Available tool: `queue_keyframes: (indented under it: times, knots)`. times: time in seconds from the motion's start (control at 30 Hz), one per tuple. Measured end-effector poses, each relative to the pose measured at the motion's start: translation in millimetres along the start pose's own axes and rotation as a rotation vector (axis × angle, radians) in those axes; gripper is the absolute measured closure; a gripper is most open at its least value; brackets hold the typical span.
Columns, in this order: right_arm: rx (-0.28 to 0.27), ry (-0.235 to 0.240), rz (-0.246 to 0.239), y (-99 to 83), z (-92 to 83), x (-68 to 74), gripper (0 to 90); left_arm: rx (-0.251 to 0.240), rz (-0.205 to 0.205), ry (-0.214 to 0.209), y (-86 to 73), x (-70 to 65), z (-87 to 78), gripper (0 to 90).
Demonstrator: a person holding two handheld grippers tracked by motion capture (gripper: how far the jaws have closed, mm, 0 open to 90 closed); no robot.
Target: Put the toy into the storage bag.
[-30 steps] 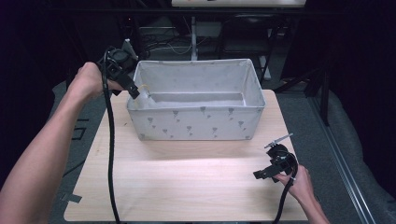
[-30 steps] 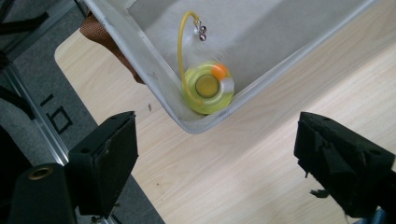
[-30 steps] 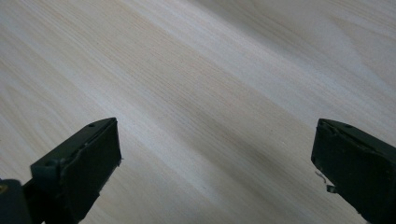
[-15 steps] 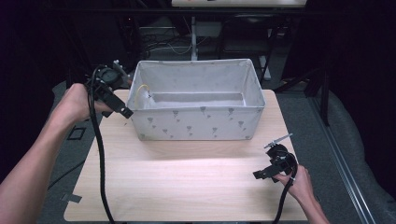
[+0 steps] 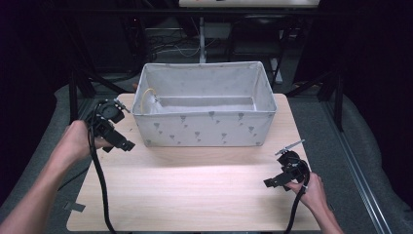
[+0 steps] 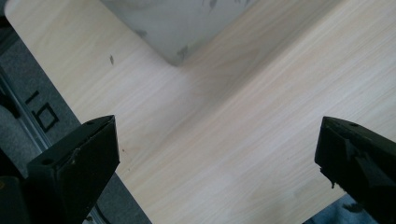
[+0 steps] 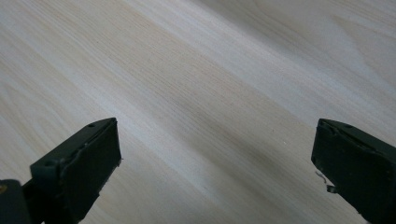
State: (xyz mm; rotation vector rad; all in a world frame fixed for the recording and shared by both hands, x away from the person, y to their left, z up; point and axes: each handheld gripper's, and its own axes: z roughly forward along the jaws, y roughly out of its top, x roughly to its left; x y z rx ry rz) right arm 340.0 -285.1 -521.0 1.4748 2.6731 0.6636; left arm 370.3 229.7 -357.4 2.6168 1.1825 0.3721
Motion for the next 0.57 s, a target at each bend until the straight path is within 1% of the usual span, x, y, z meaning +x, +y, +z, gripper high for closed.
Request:
queue_keyframes:
  times: [0.1,0.17,0.2,0.27,0.3,0.37,0.43,0.47,0.5,0.53,0.57]
  knots:
    - [0.009,-0.001,-0.004,0.1,-0.8,-0.6,0.9,0.003,-0.008,-0.014,-10.2,-2.7,11.3,0.0]
    - [0.003,-0.001,0.002,-0.3,-0.4,-0.2,0.9,0.002,-0.018,-0.021,-16.9,-5.4,18.7,0.0]
    - [0.006,-0.003,-0.001,-0.2,-0.6,-0.3,0.9,0.002,-0.018,-0.021,-16.9,-5.4,18.7,0.0]
    - [0.004,-0.002,0.002,-0.4,-0.5,0.1,0.9,0.004,-0.023,-0.024,-23.8,-8.4,27.8,0.0]
    - [0.003,-0.002,0.003,-0.5,-0.4,0.1,0.9,0.016,-0.024,-0.026,-28.4,-10.9,34.3,0.0]
    - [0.004,-0.002,0.003,-0.5,-0.2,-0.1,0.9,0.015,-0.030,-0.022,-33.7,-13.4,41.2,0.0]
    - [0.004,-0.003,0.002,-0.7,-0.5,-0.1,0.9,0.009,-0.042,-0.037,-39.9,-15.9,48.6,0.0]
    - [0.009,-0.001,-0.003,-0.6,-0.8,-0.5,0.9,0.009,-0.042,-0.037,-39.9,-15.9,48.6,0.0]
    - [0.003,0.001,0.004,-1.1,-0.6,-0.3,0.9,0.007,-0.050,-0.040,-46.2,-18.9,57.6,0.1]
    - [0.002,0.001,0.003,-1.2,-0.6,-0.5,0.9,0.007,-0.050,-0.040,-46.2,-18.9,57.6,0.0]
    - [0.002,0.001,0.003,-1.2,-0.6,-0.5,0.9,0.019,-0.047,-0.040,-49.1,-21.0,62.5,0.0]
